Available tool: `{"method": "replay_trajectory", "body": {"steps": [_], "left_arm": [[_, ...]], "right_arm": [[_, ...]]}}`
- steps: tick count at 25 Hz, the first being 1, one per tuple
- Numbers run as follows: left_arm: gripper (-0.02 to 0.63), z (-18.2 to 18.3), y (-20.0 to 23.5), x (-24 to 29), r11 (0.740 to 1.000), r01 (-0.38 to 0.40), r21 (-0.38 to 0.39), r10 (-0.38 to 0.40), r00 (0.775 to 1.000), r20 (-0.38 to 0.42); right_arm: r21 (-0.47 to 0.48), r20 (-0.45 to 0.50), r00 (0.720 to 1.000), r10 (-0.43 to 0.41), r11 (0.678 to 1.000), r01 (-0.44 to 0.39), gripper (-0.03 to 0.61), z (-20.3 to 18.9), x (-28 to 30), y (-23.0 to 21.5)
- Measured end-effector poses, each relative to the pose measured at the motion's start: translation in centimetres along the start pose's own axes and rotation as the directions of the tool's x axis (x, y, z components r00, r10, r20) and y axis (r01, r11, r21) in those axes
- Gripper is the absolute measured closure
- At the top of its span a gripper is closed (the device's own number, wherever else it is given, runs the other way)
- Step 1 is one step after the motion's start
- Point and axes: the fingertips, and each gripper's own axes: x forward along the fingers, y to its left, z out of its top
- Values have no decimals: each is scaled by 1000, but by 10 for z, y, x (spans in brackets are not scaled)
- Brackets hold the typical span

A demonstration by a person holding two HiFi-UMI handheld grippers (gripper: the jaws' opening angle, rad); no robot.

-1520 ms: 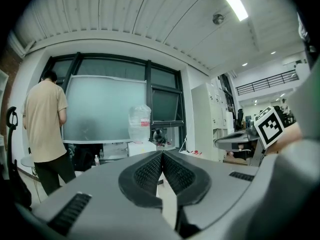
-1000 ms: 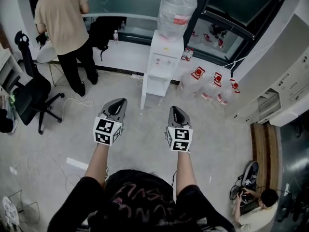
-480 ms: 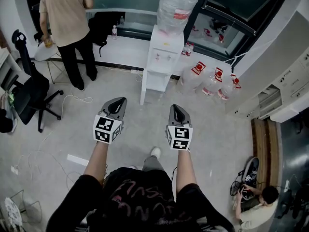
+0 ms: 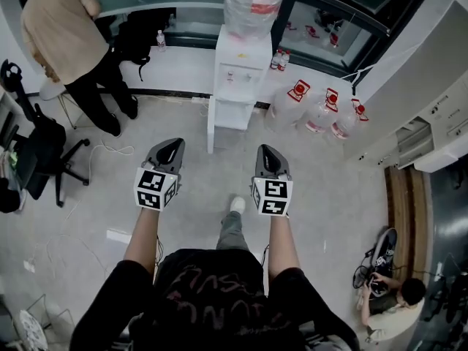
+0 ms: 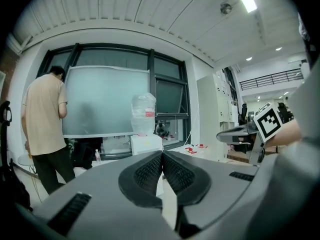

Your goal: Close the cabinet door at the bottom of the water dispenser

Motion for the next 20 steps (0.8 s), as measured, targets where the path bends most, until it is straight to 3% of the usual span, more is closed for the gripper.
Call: {"method": "replay_trajectory", "body": {"steps": [20], "left_arm": [[598, -23, 36, 245, 998, -22, -53, 13, 986, -167]], "right_arm": [[49, -102, 993, 59, 997, -55, 566, -33, 222, -146]]}}
